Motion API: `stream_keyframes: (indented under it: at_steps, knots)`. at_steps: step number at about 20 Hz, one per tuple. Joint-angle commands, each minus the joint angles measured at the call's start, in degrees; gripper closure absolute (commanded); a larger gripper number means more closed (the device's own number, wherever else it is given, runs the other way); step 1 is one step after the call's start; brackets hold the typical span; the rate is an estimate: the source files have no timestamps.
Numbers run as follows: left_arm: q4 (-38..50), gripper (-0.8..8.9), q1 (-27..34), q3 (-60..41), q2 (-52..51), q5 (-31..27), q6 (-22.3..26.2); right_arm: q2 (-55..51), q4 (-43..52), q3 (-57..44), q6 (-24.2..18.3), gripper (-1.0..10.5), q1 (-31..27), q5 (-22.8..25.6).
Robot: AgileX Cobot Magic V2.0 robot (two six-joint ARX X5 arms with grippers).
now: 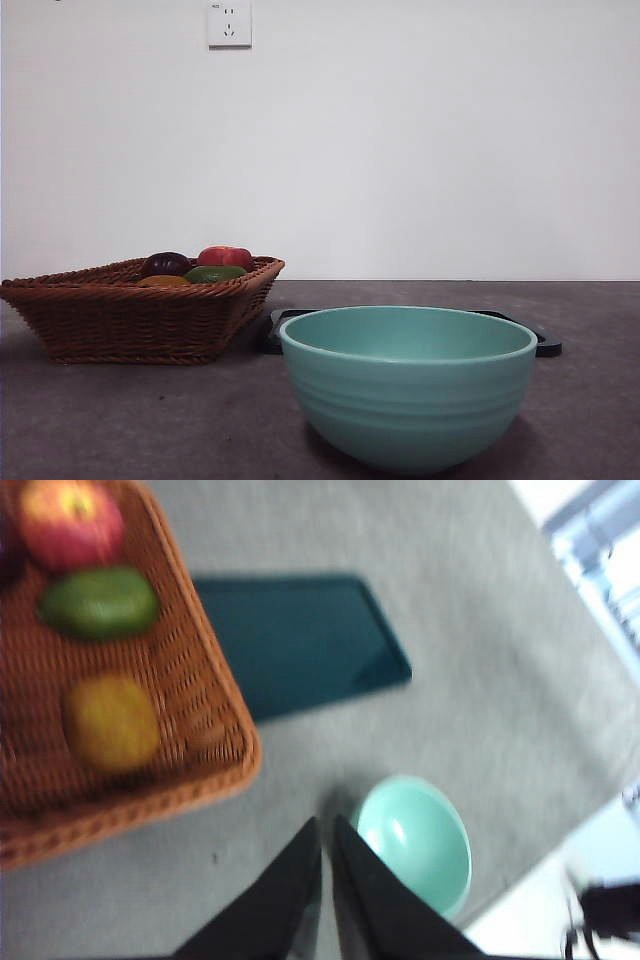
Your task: Pick up the wifruite, put it on the bowl, pick up the plate, put it on desk
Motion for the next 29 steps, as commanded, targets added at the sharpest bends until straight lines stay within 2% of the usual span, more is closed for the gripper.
stream_keyframes:
  at_steps: [1,6,7,8,10,11,12,14,21,26,29]
  knots:
    - [-0.9,7.95,-1.0,2.0,1.6,0.3,3.6,0.6,-0.3,1.0,-2.8,9.4,0.2,-0.1]
    - [-0.6,7.77,-1.5,2.0,1.6,0.3,5.0,0.5,-0.9,1.0,-3.8,9.4,0.2,1.9]
    - [-0.4,7.42,-1.5,2.0,1.6,0.3,5.2,0.5,-1.2,1.0,-3.9,9.3,0.2,2.3]
    - [-0.4,6.48,-1.5,2.0,1.6,0.3,5.4,0.5,-1.2,1.0,-4.0,9.0,0.2,2.2]
    - [-0.4,3.20,-1.5,2.0,1.6,0.3,6.8,0.5,-1.1,1.0,-4.0,6.6,0.2,2.3]
    - [-0.2,2.01,-1.5,2.0,1.6,0.3,7.0,0.5,-1.1,1.0,-4.0,5.3,0.2,2.3]
    - [-0.2,1.79,-1.5,2.0,1.6,0.3,7.3,0.5,-1.1,1.0,-4.0,4.5,0.2,2.3]
    - [-0.2,1.81,-1.5,2.0,1.6,0.3,7.6,0.5,-1.1,1.0,-4.0,3.9,0.2,2.3]
    - [-0.5,1.89,-1.5,2.0,1.7,0.1,7.9,0.5,-1.2,1.0,-4.0,3.9,0.2,2.1]
    - [-0.9,1.91,-1.6,2.0,5.9,-3.7,5.1,-1.3,-3.4,1.0,-4.0,3.9,0.2,2.2]
    - [-1.2,1.91,-2.7,3.6,11.6,-10.1,4.3,-3.1,-4.5,1.0,-4.0,3.9,0.2,2.2]
